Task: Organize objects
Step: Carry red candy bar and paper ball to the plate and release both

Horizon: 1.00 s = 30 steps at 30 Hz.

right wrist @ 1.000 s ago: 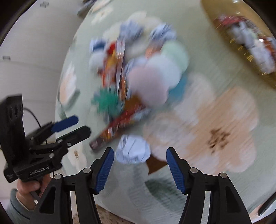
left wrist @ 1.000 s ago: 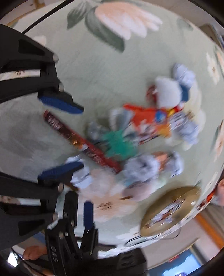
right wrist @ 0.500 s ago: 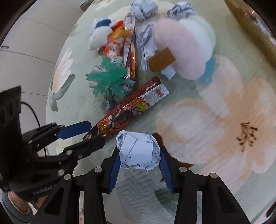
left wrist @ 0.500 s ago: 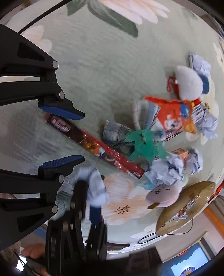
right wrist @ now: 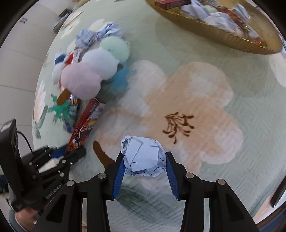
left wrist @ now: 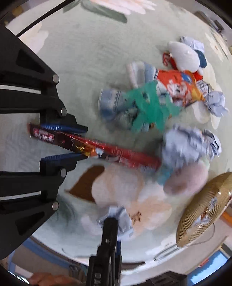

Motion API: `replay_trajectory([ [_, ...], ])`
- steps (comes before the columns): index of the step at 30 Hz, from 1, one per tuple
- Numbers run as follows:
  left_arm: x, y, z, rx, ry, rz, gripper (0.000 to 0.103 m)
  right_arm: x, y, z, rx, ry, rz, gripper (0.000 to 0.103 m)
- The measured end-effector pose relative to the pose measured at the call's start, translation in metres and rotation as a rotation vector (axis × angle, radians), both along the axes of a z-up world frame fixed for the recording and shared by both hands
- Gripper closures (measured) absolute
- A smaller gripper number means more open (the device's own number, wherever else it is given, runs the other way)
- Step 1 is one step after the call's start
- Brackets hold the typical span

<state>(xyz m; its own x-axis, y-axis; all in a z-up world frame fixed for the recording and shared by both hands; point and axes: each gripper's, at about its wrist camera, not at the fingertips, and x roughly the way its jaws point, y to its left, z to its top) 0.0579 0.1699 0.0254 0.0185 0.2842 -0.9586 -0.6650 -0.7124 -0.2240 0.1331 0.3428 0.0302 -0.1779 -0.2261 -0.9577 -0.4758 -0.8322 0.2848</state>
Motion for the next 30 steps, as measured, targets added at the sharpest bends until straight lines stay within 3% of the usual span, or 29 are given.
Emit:
replay_trajectory([
  [5, 0.008, 0.0, -0.002, 0.021, -0.083, 0.0, 0.088, 0.002, -0.003, 0.006, 0.007, 0.023, 0.002, 0.06],
  [10, 0.018, 0.008, -0.01, -0.014, -0.061, -0.039, 0.087, 0.012, 0.007, -0.004, -0.015, -0.002, -0.026, 0.06],
  [13, 0.022, 0.015, -0.008, -0.018, -0.082, -0.038, 0.071, 0.014, 0.011, -0.009, -0.05, 0.001, -0.051, 0.06],
  [16, 0.029, 0.023, -0.005, -0.03, -0.042, -0.036, 0.07, 0.011, 0.011, -0.006, -0.039, 0.007, -0.044, 0.06],
  [17, 0.032, 0.024, -0.004, -0.036, -0.015, -0.041, 0.076, 0.01, 0.01, -0.004, -0.031, 0.009, -0.038, 0.06],
  [18, 0.033, 0.026, -0.003, -0.046, 0.007, -0.046, 0.09, 0.009, 0.01, -0.003, -0.025, 0.013, -0.032, 0.06],
  [19, 0.034, 0.026, -0.001, -0.046, 0.012, -0.05, 0.09, 0.009, 0.011, -0.002, -0.024, 0.015, -0.03, 0.06],
  [26, 0.025, 0.016, 0.034, 0.138, -0.15, -0.028, 0.09, 0.021, 0.032, 0.013, -0.038, 0.027, -0.063, 0.06],
  [30, 0.021, 0.036, 0.064, 0.219, -0.173, -0.038, 0.09, 0.035, 0.056, 0.031, -0.104, 0.048, -0.158, 0.06],
])
